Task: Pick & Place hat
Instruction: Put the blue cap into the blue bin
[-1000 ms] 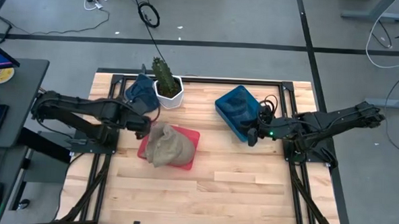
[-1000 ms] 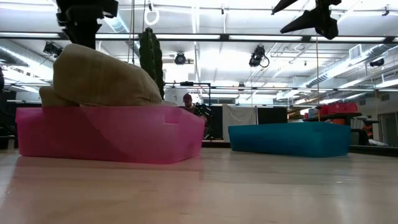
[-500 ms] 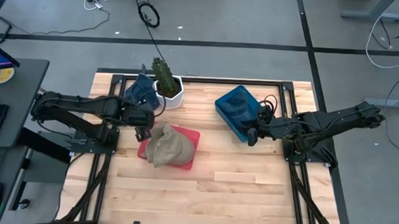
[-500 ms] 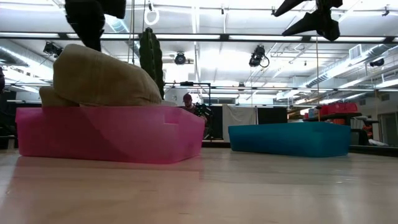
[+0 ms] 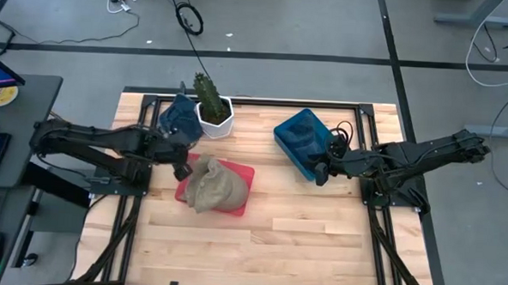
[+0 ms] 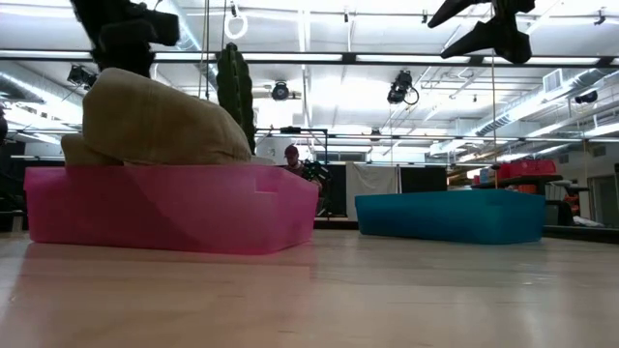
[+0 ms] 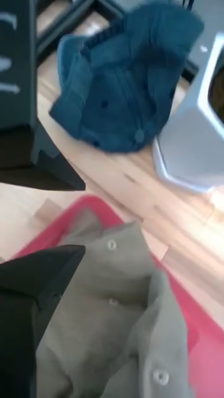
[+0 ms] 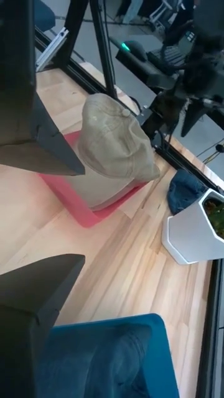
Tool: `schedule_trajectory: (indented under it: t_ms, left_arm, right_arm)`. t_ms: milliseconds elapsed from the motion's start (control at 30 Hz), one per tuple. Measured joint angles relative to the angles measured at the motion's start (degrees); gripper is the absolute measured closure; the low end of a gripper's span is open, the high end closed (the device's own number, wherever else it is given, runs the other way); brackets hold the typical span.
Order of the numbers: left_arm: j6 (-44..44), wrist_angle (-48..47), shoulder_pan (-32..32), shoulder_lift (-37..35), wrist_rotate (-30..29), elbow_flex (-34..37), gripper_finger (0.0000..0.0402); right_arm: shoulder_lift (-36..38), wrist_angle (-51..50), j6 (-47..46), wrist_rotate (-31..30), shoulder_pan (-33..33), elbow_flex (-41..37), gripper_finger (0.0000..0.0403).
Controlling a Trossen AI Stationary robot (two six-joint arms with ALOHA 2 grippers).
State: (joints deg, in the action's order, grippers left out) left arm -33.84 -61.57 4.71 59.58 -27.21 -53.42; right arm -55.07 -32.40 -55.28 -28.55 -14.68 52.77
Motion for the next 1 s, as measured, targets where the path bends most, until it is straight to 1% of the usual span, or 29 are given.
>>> schedule_trajectory:
  t_ms: [100,233,367,467,567,633,667,733,800,900,1000]
  left_arm:
    - [1.3,-1.9,-0.3,-4.9,-1.2,0.7,0.0268]
    - [3.1,-3.0,-2.6,-13.0,-1.9,2.8,0.0291]
    - [9.3,-1.5,-6.1,-19.9,1.7,6.4,0.0314]
    - [18.8,0.4,-8.3,-22.4,6.8,9.6,0.0332]
    - [28.3,3.1,-9.0,-22.0,13.5,10.8,0.035]
    - [33.3,4.4,-9.2,-20.7,14.3,10.7,0.0359]
    - [34.0,4.1,-9.4,-20.0,14.1,10.7,0.0362]
    - [30.3,4.0,-10.5,-18.1,13.1,10.7,0.0364]
    - [27.1,3.8,-11.9,-16.0,13.5,10.7,0.036]
    - [26.7,4.7,-12.7,-12.2,14.7,10.7,0.0343]
    - [26.6,4.5,-13.1,-8.9,14.4,10.7,0.0316]
  right_arm:
    - [0.0,-0.1,-0.8,0.8,0.0,0.0,0.0181]
    - [0.0,-0.1,-1.3,1.0,0.0,0.0,0.0181]
    - [-0.1,0.0,-1.3,1.0,0.3,0.0,0.0181]
    - [-0.1,0.1,-1.3,1.0,0.9,0.0,0.0181]
    - [-0.1,0.1,-1.3,1.2,1.6,0.0,0.0181]
    - [-0.1,0.2,-1.3,1.2,1.7,0.0,0.0181]
    - [-0.1,0.2,-1.3,1.2,1.7,0.0,0.0181]
    - [-0.1,0.2,-1.6,1.2,1.7,0.0,0.0181]
    - [-0.1,0.2,-2.4,1.2,1.7,0.0,0.0181]
    - [-0.1,0.2,-3.0,1.2,1.7,0.0,0.0181]
    - [-0.1,0.2,-3.0,1.2,1.7,0.0,0.0181]
